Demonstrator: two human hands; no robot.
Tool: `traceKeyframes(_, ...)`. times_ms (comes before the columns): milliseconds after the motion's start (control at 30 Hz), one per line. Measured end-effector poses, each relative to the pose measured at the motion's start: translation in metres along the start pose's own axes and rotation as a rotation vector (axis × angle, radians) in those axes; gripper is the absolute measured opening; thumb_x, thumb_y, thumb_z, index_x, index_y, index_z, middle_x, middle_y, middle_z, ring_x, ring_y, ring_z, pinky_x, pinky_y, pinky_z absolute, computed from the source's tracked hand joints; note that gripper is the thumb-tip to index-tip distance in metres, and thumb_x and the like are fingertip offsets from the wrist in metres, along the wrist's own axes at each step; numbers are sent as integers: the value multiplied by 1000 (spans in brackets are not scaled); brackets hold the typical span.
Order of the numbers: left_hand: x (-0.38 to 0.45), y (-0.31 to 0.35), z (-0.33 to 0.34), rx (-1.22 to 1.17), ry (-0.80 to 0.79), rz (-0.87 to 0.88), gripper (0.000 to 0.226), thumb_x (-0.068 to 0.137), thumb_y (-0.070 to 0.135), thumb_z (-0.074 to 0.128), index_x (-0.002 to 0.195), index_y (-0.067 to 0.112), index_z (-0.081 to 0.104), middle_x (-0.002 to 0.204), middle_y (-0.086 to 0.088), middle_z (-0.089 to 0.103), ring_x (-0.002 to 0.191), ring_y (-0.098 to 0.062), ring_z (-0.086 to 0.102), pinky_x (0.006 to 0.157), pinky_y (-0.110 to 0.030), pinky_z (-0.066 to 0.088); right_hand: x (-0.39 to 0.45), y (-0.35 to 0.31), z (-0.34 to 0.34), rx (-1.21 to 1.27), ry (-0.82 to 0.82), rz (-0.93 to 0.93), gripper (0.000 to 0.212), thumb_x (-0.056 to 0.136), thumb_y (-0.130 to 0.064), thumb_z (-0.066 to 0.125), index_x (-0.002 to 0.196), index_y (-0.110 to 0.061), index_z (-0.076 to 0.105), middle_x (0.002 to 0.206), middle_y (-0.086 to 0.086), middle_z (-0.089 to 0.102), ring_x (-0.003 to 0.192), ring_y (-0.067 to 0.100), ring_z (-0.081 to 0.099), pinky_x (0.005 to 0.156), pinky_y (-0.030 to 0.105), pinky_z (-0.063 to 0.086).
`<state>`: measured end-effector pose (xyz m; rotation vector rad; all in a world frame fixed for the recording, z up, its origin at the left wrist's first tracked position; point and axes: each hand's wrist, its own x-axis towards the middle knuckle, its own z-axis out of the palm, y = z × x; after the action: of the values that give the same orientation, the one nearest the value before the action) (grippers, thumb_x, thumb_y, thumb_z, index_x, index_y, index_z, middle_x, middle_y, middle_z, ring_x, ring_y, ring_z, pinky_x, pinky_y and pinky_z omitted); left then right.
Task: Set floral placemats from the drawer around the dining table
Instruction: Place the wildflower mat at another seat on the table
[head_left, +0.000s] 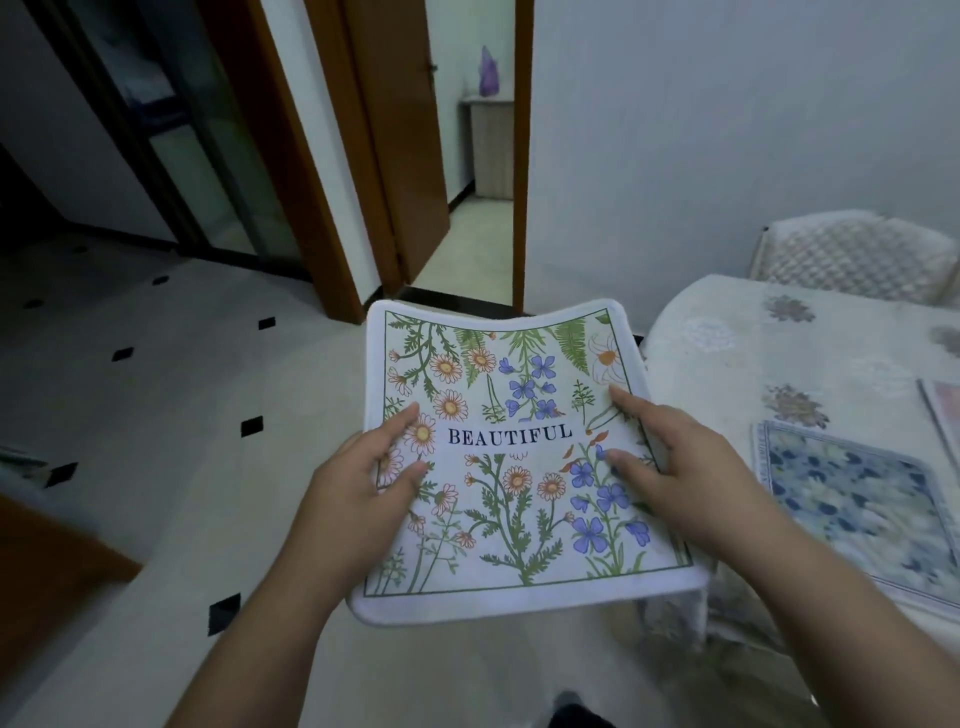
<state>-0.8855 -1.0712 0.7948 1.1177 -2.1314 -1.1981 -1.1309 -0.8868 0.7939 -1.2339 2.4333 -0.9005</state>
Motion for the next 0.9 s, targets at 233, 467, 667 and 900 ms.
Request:
traceKeyframes(233,92,8,8,-25,-91,21,52,97,25,66,139,51,53,125,22,57,94,-7,70,65,-21,61,67,8,6,23,74,75,67,93,-31,68,152,-38,38,139,-6,56,123,12,53,93,16,32)
traceKeyframes(467,211,24,21,102,-99,39,53,97,29,64,142,52,48,126,20,55,92,-3,67,59,-13,55,179,25,16,127,120,100,65,93,-32,68,150,-43,39,137,-9,57,106,4,52,96,24,43)
traceKeyframes(667,310,44,38,163,-97,67,54,98,32,63,144,52,45,128,17,54,91,-8,69,61,-19,59,278,41,6,155,97,140,66,94,-35,66,151,-43,35,135,-7,56,107,9,56,98,31,49)
traceKeyframes(900,404,61,77,107,-187,95,56,97,26,65,144,50,47,126,17,54,97,-7,67,70,-23,61,346,69,-20,117,172,207,65,95,-34,65,151,-44,35,130,-14,53,101,1,50,87,10,41)
